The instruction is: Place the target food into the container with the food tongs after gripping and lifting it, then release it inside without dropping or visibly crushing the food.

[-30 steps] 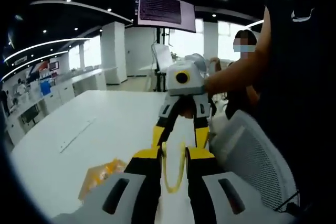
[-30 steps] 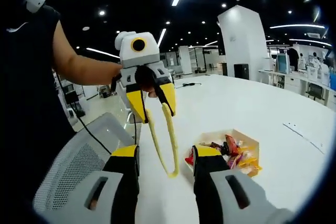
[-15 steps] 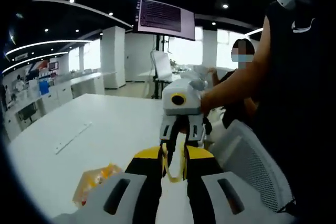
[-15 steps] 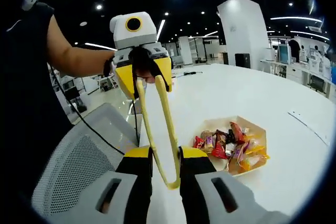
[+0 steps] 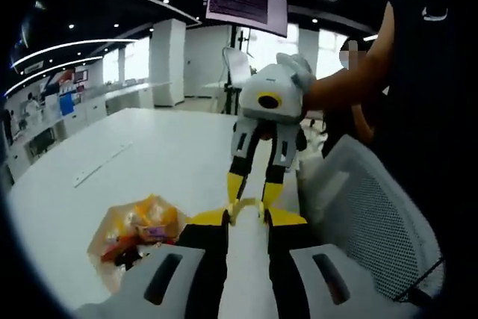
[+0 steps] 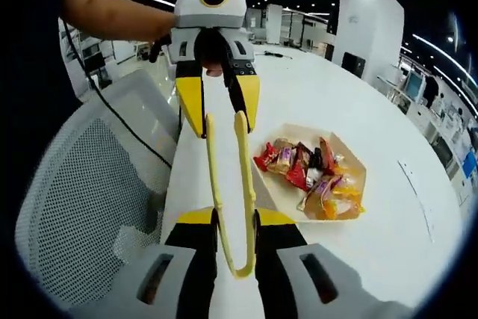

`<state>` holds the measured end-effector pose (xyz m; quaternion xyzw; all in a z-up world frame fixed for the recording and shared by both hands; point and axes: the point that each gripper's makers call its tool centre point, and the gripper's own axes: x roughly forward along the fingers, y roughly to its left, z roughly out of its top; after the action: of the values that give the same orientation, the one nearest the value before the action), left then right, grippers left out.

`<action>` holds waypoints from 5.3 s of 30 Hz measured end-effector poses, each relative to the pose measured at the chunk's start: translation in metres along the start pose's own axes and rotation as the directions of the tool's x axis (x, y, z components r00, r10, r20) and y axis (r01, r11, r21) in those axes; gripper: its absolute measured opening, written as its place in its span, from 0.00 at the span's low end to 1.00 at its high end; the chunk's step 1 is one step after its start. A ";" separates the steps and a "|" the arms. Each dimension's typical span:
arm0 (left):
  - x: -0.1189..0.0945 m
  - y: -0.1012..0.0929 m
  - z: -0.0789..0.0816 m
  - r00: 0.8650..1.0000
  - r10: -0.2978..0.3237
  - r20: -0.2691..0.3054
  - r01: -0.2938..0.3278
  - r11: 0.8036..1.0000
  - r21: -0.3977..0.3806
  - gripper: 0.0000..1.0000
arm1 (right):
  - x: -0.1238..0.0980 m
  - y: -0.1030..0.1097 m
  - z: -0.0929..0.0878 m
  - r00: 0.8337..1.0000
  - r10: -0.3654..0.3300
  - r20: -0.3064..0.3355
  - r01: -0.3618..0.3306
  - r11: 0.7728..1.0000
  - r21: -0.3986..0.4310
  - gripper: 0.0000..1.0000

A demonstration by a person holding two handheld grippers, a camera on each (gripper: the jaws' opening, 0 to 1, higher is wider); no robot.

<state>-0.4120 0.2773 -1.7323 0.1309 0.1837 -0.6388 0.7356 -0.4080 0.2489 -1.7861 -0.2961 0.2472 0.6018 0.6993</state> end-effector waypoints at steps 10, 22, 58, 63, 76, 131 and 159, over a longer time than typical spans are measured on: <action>0.022 0.009 -0.059 0.992 0.066 -0.112 -0.062 0.997 0.045 0.20 | 0.029 -0.001 -0.034 0.991 -0.013 -0.130 0.009 0.999 -0.030 0.19; 0.032 0.017 -0.104 0.963 0.120 -0.241 -0.104 0.991 0.078 0.22 | 0.043 -0.002 -0.044 0.990 -0.052 -0.128 0.049 0.998 -0.025 0.20; -0.067 0.066 -0.045 0.885 0.465 0.031 -0.452 0.872 -0.190 0.84 | -0.080 -0.064 -0.046 0.906 -0.400 0.142 0.324 0.868 0.376 0.48; -0.080 0.064 -0.049 0.862 0.504 0.053 -0.482 0.848 -0.221 0.94 | -0.108 -0.068 -0.058 0.862 -0.486 0.145 0.390 0.818 0.423 0.56; -0.110 0.045 -0.076 0.832 0.555 0.001 -0.543 0.814 -0.205 0.99 | -0.139 -0.035 -0.100 0.816 -0.562 0.133 0.446 0.759 0.474 0.86; 0.053 0.013 -0.059 0.974 0.041 -0.222 -0.047 0.999 -0.019 0.30 | -0.114 -0.006 -0.091 0.820 -0.541 0.186 0.383 0.762 0.523 0.90; 0.063 -0.006 -0.102 0.958 0.092 -0.273 -0.085 0.996 0.037 0.04 | -0.114 -0.003 -0.096 0.818 -0.546 0.182 0.375 0.746 0.551 0.89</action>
<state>-0.4209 0.2637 -1.8509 0.2354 0.2696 -0.5832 0.7292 -0.4212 0.1007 -1.7729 -0.0554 0.1882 0.3648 0.9102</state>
